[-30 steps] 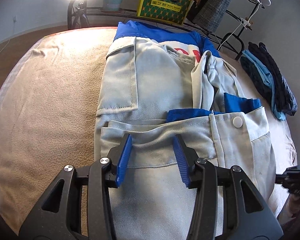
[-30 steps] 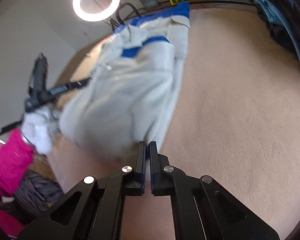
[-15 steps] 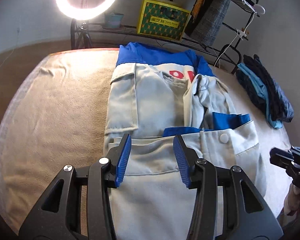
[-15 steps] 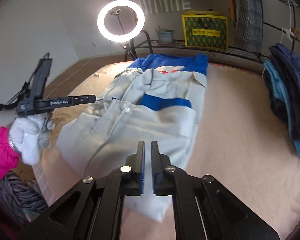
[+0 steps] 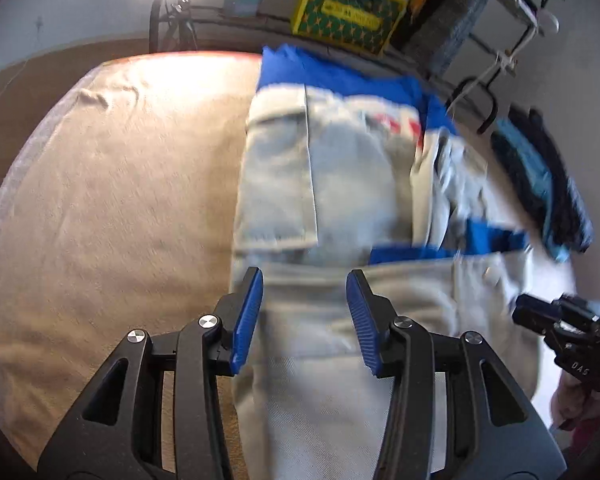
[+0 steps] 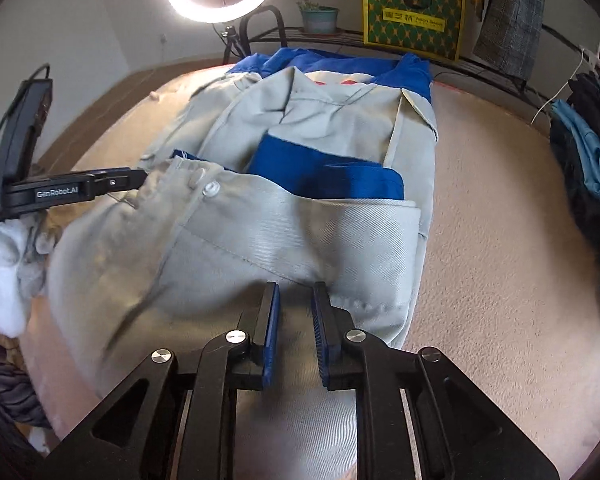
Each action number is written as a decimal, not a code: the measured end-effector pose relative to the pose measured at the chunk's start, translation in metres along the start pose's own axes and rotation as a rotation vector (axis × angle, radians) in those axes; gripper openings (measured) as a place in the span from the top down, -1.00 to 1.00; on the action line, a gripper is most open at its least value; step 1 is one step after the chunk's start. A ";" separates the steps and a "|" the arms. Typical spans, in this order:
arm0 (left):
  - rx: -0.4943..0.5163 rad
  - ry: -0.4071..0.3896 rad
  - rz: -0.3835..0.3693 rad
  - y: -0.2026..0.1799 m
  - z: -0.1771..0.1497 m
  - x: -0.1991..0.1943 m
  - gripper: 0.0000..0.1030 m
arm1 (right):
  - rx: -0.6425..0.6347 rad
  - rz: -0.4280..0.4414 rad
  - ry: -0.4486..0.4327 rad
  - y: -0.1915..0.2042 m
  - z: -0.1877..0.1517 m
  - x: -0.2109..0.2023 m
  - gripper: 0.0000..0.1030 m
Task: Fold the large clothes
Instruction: 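Grasp the blue collar with both tools and lift it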
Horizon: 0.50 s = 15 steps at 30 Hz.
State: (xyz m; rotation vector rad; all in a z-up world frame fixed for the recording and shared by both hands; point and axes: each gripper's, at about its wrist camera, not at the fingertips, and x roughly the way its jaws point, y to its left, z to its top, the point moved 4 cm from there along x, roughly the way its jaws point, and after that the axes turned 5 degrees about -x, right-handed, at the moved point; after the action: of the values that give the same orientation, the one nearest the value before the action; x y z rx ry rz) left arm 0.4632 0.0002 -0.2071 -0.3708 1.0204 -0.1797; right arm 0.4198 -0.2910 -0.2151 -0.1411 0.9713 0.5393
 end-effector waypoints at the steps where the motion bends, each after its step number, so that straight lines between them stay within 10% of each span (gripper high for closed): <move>1: -0.019 -0.020 -0.021 0.004 0.010 -0.008 0.10 | 0.020 0.014 -0.024 -0.005 0.005 -0.008 0.69; 15: -0.083 -0.071 -0.121 0.038 0.163 0.015 -0.20 | 0.099 0.012 -0.203 -0.110 0.127 -0.021 -0.23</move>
State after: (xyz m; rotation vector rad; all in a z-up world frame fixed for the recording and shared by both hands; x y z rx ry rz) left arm 0.6095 0.0662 -0.1574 -0.5115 0.9374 -0.2318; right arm 0.5598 -0.3492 -0.1392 0.0082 0.7997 0.5050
